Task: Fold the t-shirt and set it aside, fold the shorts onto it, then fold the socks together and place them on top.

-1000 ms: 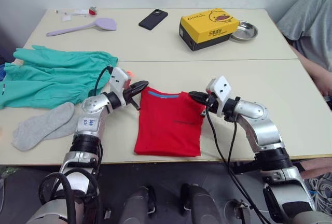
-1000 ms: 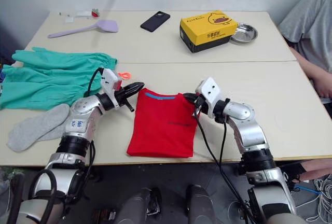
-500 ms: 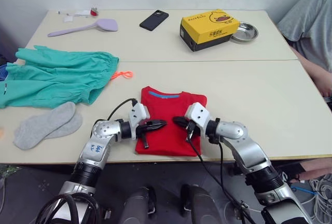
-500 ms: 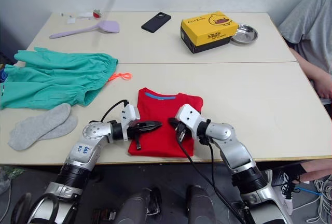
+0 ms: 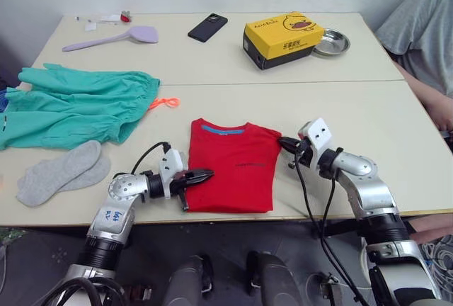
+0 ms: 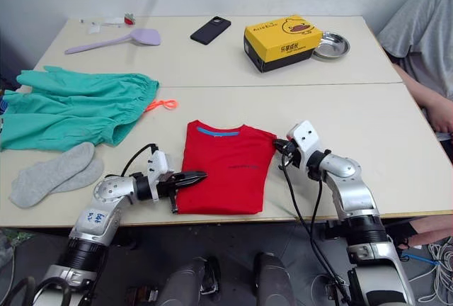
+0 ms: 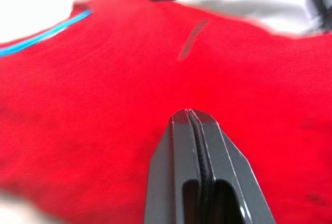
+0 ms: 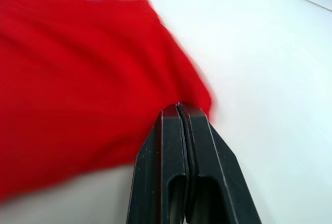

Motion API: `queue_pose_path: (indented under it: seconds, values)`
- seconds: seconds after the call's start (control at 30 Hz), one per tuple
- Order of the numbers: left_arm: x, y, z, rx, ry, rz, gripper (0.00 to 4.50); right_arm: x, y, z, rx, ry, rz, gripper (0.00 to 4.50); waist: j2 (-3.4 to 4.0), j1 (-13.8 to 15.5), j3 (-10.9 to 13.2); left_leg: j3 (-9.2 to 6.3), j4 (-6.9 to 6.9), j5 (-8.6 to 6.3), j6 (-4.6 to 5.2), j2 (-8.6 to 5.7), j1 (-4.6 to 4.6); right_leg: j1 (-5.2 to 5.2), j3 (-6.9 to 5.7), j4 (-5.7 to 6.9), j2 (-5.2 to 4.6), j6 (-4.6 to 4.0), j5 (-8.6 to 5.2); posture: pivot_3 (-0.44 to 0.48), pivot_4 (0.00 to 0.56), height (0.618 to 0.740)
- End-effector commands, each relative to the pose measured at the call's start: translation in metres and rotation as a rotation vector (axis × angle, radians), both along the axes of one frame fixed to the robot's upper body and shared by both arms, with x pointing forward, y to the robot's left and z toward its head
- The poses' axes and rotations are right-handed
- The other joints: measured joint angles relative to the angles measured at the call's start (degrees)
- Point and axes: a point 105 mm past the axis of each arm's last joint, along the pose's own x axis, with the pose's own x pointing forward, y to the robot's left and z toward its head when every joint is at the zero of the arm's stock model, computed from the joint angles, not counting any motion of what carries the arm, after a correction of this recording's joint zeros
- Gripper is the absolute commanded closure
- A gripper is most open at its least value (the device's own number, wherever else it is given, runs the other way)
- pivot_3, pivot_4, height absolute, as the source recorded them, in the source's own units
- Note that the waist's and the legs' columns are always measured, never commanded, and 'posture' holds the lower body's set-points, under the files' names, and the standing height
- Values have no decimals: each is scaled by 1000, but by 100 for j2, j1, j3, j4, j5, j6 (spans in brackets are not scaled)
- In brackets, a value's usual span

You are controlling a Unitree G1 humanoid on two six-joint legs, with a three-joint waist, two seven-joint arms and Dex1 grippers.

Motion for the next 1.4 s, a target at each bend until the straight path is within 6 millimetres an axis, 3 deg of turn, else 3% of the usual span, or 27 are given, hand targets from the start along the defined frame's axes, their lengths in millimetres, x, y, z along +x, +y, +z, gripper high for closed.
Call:
queue_pose_path:
  seconds: [0.03,0.17,0.3,0.47,0.6,0.67,0.83,0.93,1.07,1.3,1.4]
  values:
    - [14,-9,36,-84,-102,14,4459,-21,35,20,55,-51,174,4500,0,12,0,-1,1,0,0,0,0,1,-1,0,0,0,0,0,150,740]
    - [32,-13,31,-56,-100,76,4459,-20,54,11,40,-38,174,4500,0,18,0,-3,12,-1,3,-2,2,13,-5,0,-1,6,3,0,150,740]
    - [59,-13,21,-26,-90,200,4459,-8,60,-6,-4,-20,112,4500,0,14,0,-2,8,-3,7,-5,0,8,-6,-1,-1,6,3,0,150,740]
    - [84,-13,24,-28,-73,326,4459,18,41,-8,8,-35,-62,4500,0,12,0,-1,13,-2,7,-5,-6,4,-9,2,1,6,3,0,150,740]
    - [86,-12,25,-28,-71,341,4459,26,21,-9,20,-33,-140,4500,-1,8,0,-1,11,-2,7,-5,-4,5,-8,5,1,6,4,0,150,740]
    - [75,-14,32,-53,-101,279,4459,23,17,0,71,-47,-127,4500,-1,5,0,0,9,-2,6,-5,-5,4,-9,4,4,6,3,0,150,740]
    - [27,-27,50,-138,-132,6,4459,-7,34,18,162,-70,65,4500,0,-20,1,2,3,-3,5,-1,-7,3,-6,4,10,6,3,0,150,740]
    - [-13,-39,42,-105,-54,-213,4459,-27,48,8,126,-19,172,4500,1,-16,1,1,5,-3,4,1,-4,4,-4,-2,10,5,3,0,150,740]
    - [-32,-48,15,15,-4,-286,4459,-28,55,-17,50,59,134,4500,1,7,0,1,7,-4,1,1,4,13,0,-7,9,4,2,0,150,740]
    - [-33,-37,-2,115,-14,-241,4459,-14,26,-26,-8,54,12,4500,1,11,1,1,-11,-4,-3,0,-3,-2,5,-16,2,2,1,0,150,740]
    - [-54,-27,9,42,9,-349,4459,-10,-1,-13,9,25,-32,4500,1,7,1,2,-22,-4,-5,0,-2,-3,5,-24,3,1,0,0,150,740]
